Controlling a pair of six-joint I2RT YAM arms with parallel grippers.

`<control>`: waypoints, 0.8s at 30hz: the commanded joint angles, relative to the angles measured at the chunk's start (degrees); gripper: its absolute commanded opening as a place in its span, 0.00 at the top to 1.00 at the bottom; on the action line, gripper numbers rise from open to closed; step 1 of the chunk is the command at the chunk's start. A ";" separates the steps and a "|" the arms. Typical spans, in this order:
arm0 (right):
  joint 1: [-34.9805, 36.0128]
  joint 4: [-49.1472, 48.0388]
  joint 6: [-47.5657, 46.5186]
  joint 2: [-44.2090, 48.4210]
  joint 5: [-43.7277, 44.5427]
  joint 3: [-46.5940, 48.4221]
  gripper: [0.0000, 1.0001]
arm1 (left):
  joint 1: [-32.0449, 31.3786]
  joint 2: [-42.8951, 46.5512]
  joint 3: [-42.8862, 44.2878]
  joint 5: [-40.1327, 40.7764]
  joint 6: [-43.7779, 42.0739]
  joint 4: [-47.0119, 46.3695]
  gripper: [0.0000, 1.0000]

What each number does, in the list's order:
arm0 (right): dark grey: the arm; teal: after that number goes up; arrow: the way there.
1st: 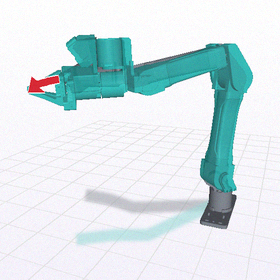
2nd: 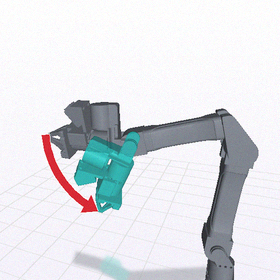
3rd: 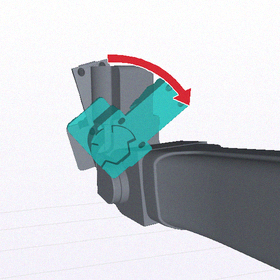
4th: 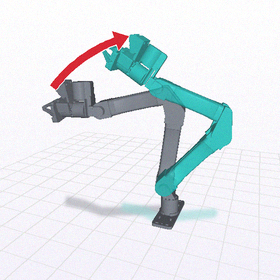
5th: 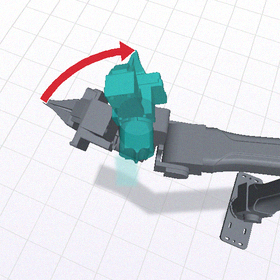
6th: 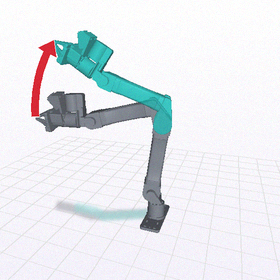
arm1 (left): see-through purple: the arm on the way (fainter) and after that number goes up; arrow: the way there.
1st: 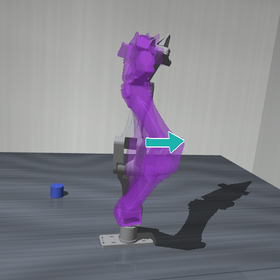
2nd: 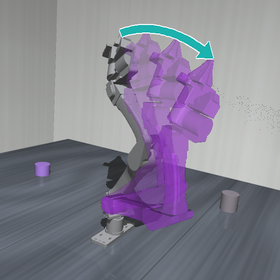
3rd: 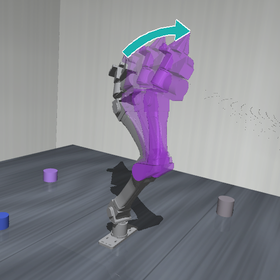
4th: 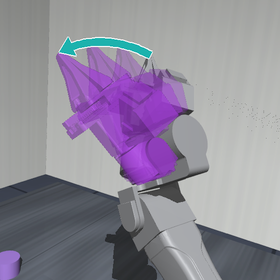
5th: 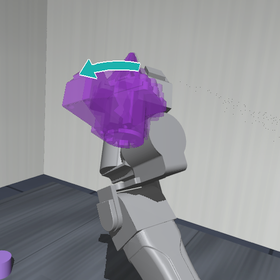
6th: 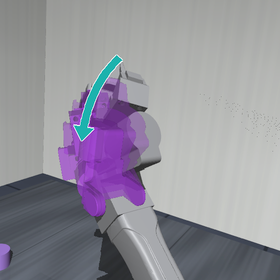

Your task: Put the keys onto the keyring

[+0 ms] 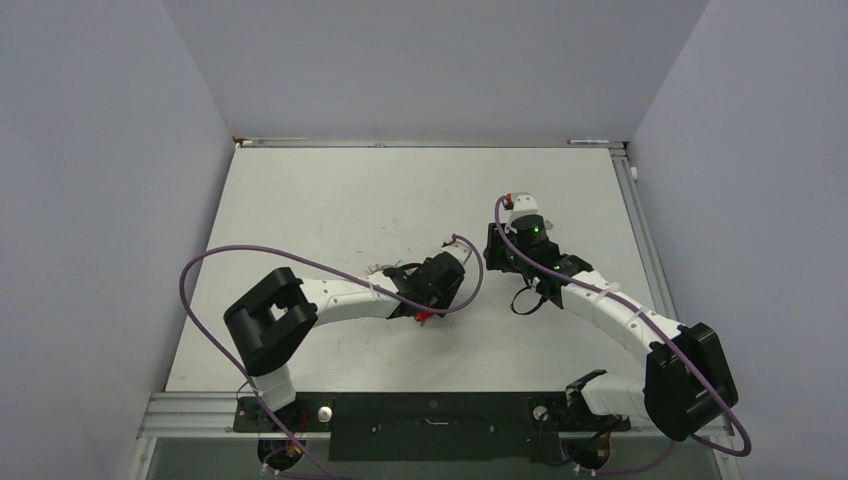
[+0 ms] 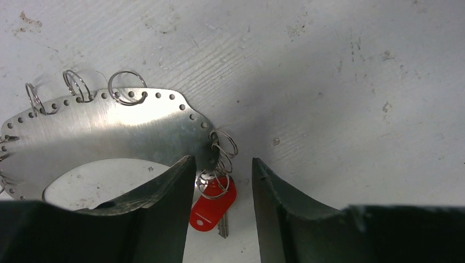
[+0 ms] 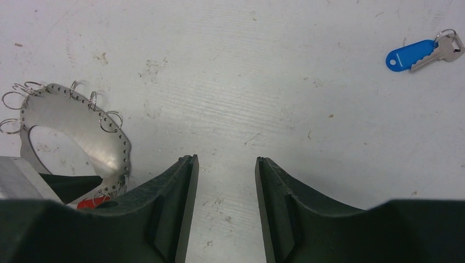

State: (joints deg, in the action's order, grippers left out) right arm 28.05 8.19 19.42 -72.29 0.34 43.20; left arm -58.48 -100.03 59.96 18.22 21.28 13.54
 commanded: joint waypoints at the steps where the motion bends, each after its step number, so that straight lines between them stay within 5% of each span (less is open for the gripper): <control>1: -0.46 -2.06 -0.76 2.11 0.90 0.03 0.56 | -0.32 -1.00 3.12 0.84 -1.14 -1.41 0.62; 24: -0.47 -2.04 -0.79 1.55 0.10 -0.05 0.56 | -0.36 -2.00 2.93 3.62 -2.02 1.16 0.75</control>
State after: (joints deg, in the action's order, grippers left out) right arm 28.05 8.19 18.81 -72.29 0.23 43.16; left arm -58.57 -101.38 60.80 19.49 20.23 14.13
